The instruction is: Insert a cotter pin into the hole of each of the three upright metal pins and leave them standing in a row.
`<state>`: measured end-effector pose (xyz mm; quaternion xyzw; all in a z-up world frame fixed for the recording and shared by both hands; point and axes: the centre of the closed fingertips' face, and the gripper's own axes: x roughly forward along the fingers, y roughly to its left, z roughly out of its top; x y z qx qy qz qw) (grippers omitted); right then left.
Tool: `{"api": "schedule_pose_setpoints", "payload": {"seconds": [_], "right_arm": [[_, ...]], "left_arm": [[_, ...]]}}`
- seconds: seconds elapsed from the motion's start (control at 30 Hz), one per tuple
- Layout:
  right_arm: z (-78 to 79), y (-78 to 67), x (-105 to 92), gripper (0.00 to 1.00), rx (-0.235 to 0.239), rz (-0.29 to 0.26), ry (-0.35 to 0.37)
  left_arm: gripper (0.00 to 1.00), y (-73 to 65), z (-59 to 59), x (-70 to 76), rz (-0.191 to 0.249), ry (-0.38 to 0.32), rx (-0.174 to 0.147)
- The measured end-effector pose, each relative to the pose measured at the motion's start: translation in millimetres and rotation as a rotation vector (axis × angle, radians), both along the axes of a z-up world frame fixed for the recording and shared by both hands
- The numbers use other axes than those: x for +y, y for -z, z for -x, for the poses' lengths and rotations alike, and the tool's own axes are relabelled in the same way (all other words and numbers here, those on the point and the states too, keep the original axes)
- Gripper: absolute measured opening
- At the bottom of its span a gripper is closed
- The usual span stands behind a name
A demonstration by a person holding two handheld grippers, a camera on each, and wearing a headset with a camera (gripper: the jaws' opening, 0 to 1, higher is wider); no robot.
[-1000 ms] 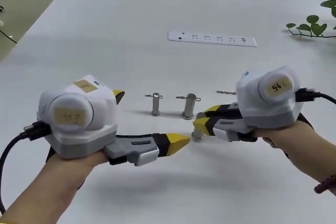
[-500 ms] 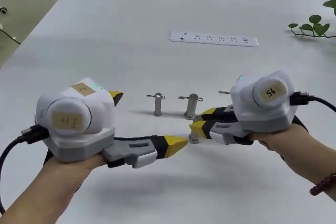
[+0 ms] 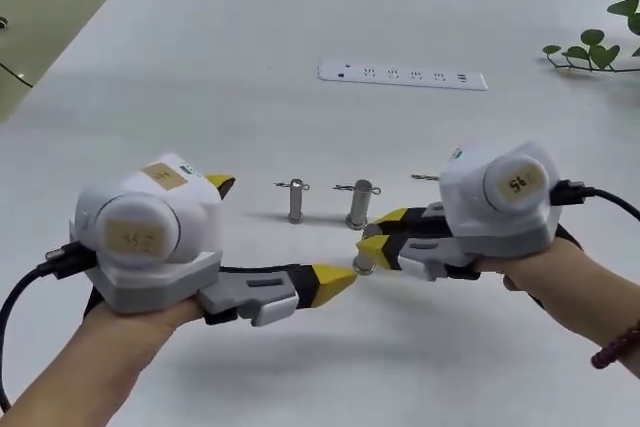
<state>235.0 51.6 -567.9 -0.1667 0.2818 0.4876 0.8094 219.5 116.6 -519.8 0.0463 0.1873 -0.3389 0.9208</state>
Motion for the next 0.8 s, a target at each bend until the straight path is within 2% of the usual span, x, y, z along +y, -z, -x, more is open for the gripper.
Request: {"api": "schedule_pose_setpoints", "payload": {"seconds": [0.13, 0.27, 0.53, 0.63, 0.8], "right_arm": [[3.0, 5.8, -3.2, 0.11, 0.01, 0.012, 0.007], [4.3, 4.6, -8.0, 0.18, 0.007, 0.0, 0.017], [1.3, -7.5, -22.0, 0.23, 0.018, -0.026, 0.034], [-0.9, -9.6, -27.8, 0.26, 0.021, -0.019, 0.051], [-9.8, -17.4, -42.7, 0.25, 0.022, -0.011, 0.083]], "left_arm": [[0.99, 2.0, 1.3, -1.1, -0.011, 0.007, 0.005], [0.99, 2.3, 0.4, -0.3, -0.012, 0.005, 0.003], [0.99, 1.5, -1.9, 0.8, -0.004, -0.007, 0.0], [0.99, 3.4, -2.0, 1.9, -0.014, -0.009, 0.007], [0.99, 1.6, -3.8, 2.5, 0.004, -0.017, 0.003]]}}
